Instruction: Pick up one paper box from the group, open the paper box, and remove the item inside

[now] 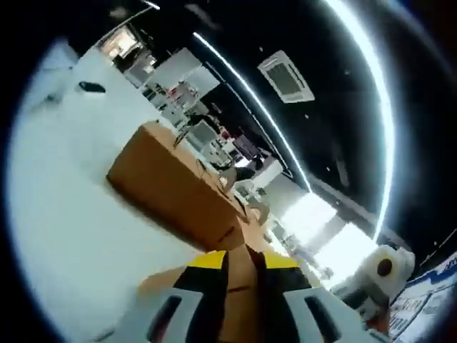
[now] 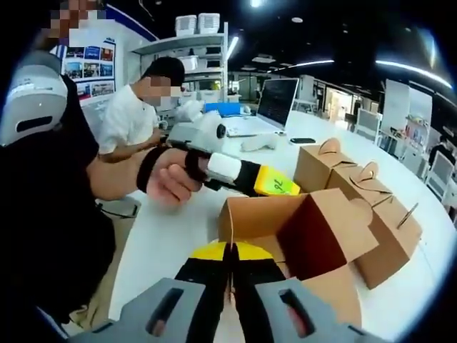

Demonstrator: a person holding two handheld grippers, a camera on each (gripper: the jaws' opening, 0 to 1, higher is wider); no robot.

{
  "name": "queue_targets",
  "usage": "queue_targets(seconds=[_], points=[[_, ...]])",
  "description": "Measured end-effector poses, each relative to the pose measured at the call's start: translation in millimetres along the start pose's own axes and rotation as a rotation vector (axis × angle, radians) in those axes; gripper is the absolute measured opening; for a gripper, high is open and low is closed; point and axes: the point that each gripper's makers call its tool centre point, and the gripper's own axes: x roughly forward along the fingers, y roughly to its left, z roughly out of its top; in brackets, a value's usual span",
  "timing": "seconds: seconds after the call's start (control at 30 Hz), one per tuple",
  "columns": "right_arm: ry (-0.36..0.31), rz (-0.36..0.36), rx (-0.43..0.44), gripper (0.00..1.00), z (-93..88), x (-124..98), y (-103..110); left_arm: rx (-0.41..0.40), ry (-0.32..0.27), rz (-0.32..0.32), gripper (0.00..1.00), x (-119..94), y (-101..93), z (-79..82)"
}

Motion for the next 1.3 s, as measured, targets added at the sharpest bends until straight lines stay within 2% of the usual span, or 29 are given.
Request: queue_targets(seconds=[0.03, 0.07, 0.23, 0.4, 0.47, 0.57, 0.63, 0.67, 0.73, 0.77, 0.83, 0.9, 1.0, 1.1, 1.13, 1.17, 1.3], points=[[0.0, 0.0, 0.0, 0.04, 0.0, 0.0, 0.0, 0.0, 0.0, 0.0, 0.21, 0.0, 0.0, 0.0], [-0.002, 0.003, -0.008, 0.04, 0.7, 0.5, -0.4, -0.052, 0.004, -0.012, 0.21, 0.9, 2.8, -1.9], [-0.007, -0.021, -0.054, 0.07, 1.3, 0.7, 3.3, 0.089, -0.002, 0.003, 0.22, -1.0, -0.3, 1.4], [-0.046, -0.11, -0.059, 0.19, 6.6, -8.4, -7.0, 0.095, 0.023, 0.02, 0.22, -1.8, 1.4, 2.6], [-0.112, -0.156, -0.023, 0.19, 18.0, -18.6, -12.3, 0.093, 0.034, 0.023, 0.22, -0.8, 3.0, 2.0], [-0.296, -0.19, 0.081, 0.19, 43.5, -36.1, -21.8, 0.119, 0.041, 0.028, 0.22, 0.1, 2.2, 2.0], [-0.368, -0.283, 0.164, 0.19, 47.5, -51.4, -41.3, 0.133, 0.046, 0.033, 0.22, 0.4, 1.6, 2.8], [-0.366, -0.358, 0.196, 0.19, 42.7, -58.3, -53.6, 0.138, 0.048, 0.035, 0.22, 0.3, 2.0, 2.6], [-0.299, -0.53, 0.224, 0.21, 22.4, -69.4, -76.3, 0.135, 0.045, 0.036, 0.22, 0.5, 2.5, 2.2], [-0.28, -0.57, 0.225, 0.23, 15.8, -70.7, -80.6, 0.131, 0.043, 0.035, 0.22, 0.6, 2.7, 1.8], [-0.271, -0.606, 0.303, 0.26, 5.3, -70.1, -83.1, 0.131, 0.035, 0.033, 0.22, 0.4, 2.2, 1.7], [-0.289, -0.619, 0.313, 0.27, 4.5, -68.2, -81.2, 0.14, 0.03, 0.035, 0.22, 0.8, 2.4, 2.2], [-0.311, -0.622, 0.348, 0.27, 1.4, -60.9, -78.0, 0.205, 0.018, 0.059, 0.22, -1.4, 1.0, 3.1], [-0.278, -0.638, 0.393, 0.27, -12.5, -51.2, -78.4, 0.225, 0.014, 0.066, 0.22, -2.4, 1.3, 3.4], [-0.276, -0.641, 0.393, 0.27, -14.6, -49.0, -78.9, 0.228, 0.015, 0.067, 0.22, -2.9, 1.9, 3.5], [-0.309, -0.643, 0.398, 0.26, -11.5, -48.3, -80.2, 0.228, 0.016, 0.068, 0.22, -3.8, 2.6, 3.7], [-0.326, -0.628, 0.42, 0.25, -11.6, -44.9, -83.8, 0.196, 0.015, 0.055, 0.22, -4.2, 4.2, 2.9]])
